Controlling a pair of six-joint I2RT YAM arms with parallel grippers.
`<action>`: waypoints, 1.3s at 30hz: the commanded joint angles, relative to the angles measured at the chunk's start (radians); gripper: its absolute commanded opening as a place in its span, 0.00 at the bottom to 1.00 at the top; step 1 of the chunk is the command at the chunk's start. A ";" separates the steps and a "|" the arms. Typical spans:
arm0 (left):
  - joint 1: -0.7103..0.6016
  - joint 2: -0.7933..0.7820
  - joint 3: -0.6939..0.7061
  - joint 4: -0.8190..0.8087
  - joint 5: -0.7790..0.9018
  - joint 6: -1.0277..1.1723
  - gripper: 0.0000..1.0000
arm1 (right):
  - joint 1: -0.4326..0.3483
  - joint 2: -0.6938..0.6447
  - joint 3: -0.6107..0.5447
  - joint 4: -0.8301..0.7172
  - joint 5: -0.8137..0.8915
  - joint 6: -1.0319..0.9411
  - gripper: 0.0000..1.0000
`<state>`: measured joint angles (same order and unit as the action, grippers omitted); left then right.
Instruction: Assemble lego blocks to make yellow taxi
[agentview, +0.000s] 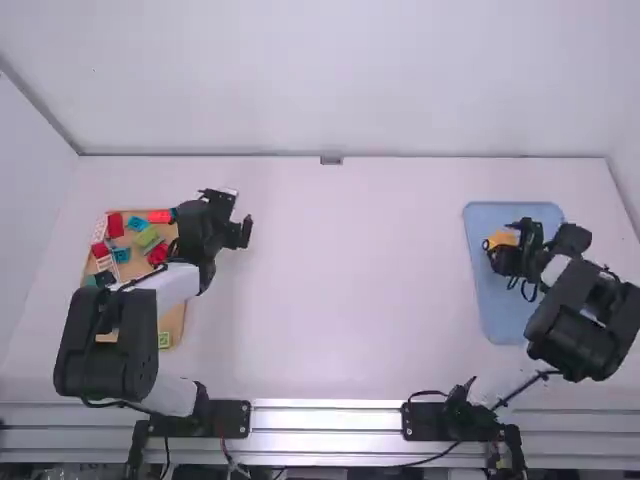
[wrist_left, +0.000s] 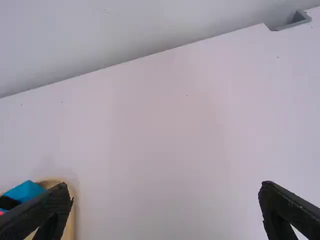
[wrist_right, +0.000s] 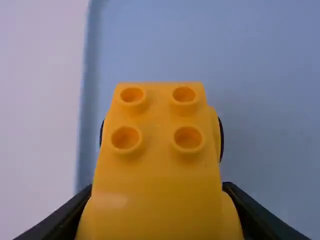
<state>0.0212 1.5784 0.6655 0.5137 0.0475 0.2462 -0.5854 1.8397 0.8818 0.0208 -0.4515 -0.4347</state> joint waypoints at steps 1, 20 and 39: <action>-0.002 0.008 -0.013 0.003 -0.011 -0.014 0.99 | 0.017 -0.102 -0.113 0.105 0.041 0.103 0.36; 0.003 0.008 -0.013 -0.010 0.045 -0.014 0.99 | -0.039 -0.172 -0.140 0.150 0.305 0.199 0.98; -0.075 -0.108 0.185 -0.437 -0.226 -0.213 0.99 | 0.222 -0.461 0.054 -0.265 0.493 0.229 0.99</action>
<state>-0.0296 1.5322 0.7799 0.0879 -0.1024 0.0582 -0.3923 1.4200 0.9096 -0.2382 -0.0048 -0.2234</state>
